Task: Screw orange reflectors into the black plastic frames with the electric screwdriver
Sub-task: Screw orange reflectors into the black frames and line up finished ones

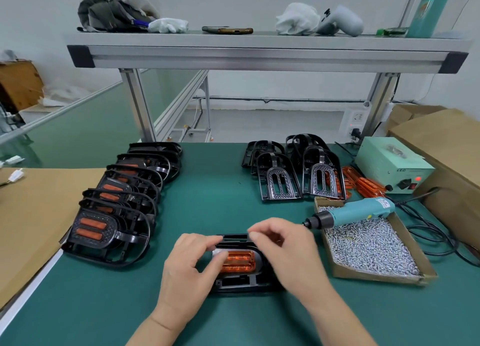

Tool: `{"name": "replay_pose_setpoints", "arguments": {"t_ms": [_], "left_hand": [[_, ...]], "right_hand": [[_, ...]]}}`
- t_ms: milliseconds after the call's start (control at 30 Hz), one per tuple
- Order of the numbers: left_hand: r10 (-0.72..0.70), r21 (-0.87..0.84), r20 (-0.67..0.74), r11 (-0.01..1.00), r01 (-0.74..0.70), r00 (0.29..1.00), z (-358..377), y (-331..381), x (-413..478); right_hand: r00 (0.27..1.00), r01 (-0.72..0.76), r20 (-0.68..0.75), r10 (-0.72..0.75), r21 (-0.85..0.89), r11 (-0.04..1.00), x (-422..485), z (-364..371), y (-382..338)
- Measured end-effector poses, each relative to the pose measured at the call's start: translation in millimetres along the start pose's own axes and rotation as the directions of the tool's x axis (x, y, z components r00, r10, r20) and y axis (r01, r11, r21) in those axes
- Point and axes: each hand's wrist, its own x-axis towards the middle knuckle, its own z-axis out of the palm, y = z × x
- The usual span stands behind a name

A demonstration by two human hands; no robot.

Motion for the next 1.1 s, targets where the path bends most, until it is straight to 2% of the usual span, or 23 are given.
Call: {"name": "replay_pose_setpoints", "arguments": {"t_ms": [67, 200, 333, 467, 633, 833, 967, 1100], "left_hand": [[0.080, 0.038, 0.010, 0.996, -0.081, 0.997, 2.7, 0.1, -0.4], [0.151, 0.076, -0.002, 0.986, -0.150, 0.989, 4.8, -4.1, -1.6], [0.180, 0.084, -0.081, 0.981, -0.174, 0.980, 5.8, -6.0, -2.3], [0.207, 0.057, -0.084, 0.978, -0.202, 0.975, 6.4, -8.5, -3.3], [0.174, 0.025, -0.049, 0.985, -0.173, 0.984, 5.0, -6.0, -1.1], [0.037, -0.057, 0.021, 0.998, -0.035, 0.999, 0.0, -1.6, 0.4], [-0.045, -0.088, 0.051, 0.995, 0.050, 0.998, -1.4, -2.3, 1.2], [-0.029, -0.067, 0.058, 0.997, 0.033, 0.998, -1.5, -0.7, 1.4]], "right_hand": [[0.999, -0.017, 0.039, 0.016, 0.016, 1.000, -1.4, 18.0, -2.3], [0.986, -0.126, 0.131, 0.104, 0.177, 0.976, -4.6, 39.6, -6.1], [0.982, -0.132, 0.160, 0.102, 0.190, 0.973, -2.8, 41.1, -7.1], [0.980, -0.126, 0.174, 0.098, 0.159, 0.979, 0.3, 37.8, -5.7], [0.982, -0.087, 0.172, 0.081, 0.028, 0.996, 1.0, 36.6, -1.8], [0.978, 0.050, 0.206, -0.020, -0.141, 0.989, 0.0, 36.6, -1.5], [0.981, 0.054, 0.193, -0.026, -0.139, 0.989, 0.4, 38.7, 3.6], [0.985, 0.045, 0.169, -0.028, -0.095, 0.995, -2.6, 40.2, 8.9]]}}
